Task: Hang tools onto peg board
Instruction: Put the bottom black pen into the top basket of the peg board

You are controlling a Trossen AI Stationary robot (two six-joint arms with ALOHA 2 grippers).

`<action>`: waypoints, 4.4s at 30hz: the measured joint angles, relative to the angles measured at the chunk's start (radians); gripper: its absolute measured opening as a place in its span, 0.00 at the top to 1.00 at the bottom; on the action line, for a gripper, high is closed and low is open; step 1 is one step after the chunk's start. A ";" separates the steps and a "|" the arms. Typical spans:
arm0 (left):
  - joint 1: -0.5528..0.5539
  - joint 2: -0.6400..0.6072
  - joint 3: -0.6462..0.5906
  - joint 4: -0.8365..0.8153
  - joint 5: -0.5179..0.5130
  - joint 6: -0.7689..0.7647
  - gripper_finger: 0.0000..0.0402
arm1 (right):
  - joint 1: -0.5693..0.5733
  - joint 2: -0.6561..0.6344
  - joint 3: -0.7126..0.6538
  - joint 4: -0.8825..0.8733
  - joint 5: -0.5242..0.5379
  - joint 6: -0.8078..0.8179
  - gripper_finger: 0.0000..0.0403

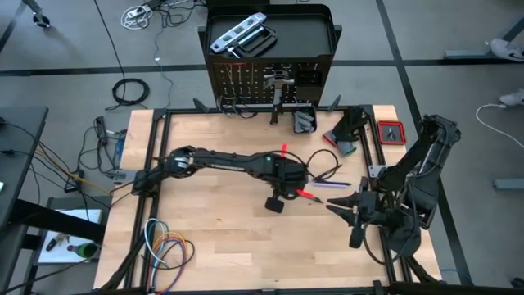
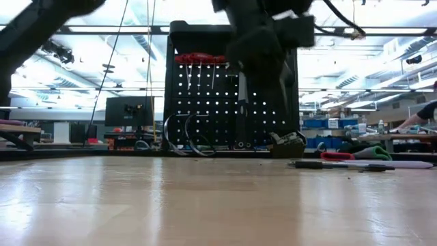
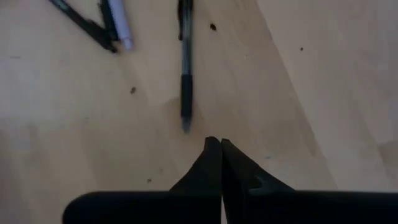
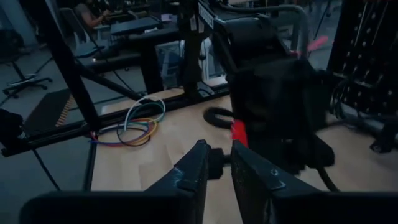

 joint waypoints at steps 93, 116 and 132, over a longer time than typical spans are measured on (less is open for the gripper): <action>0.073 -0.191 -0.749 1.128 0.137 -0.216 0.67 | -0.515 0.266 -0.553 0.194 -0.890 0.263 0.93; 0.089 -0.046 -0.545 0.905 0.007 0.097 0.61 | -0.513 0.269 -0.556 0.228 -0.868 0.249 0.93; 0.041 -0.010 -0.519 0.875 -0.163 0.173 0.94 | -0.515 0.262 -0.549 0.222 -0.857 0.262 0.90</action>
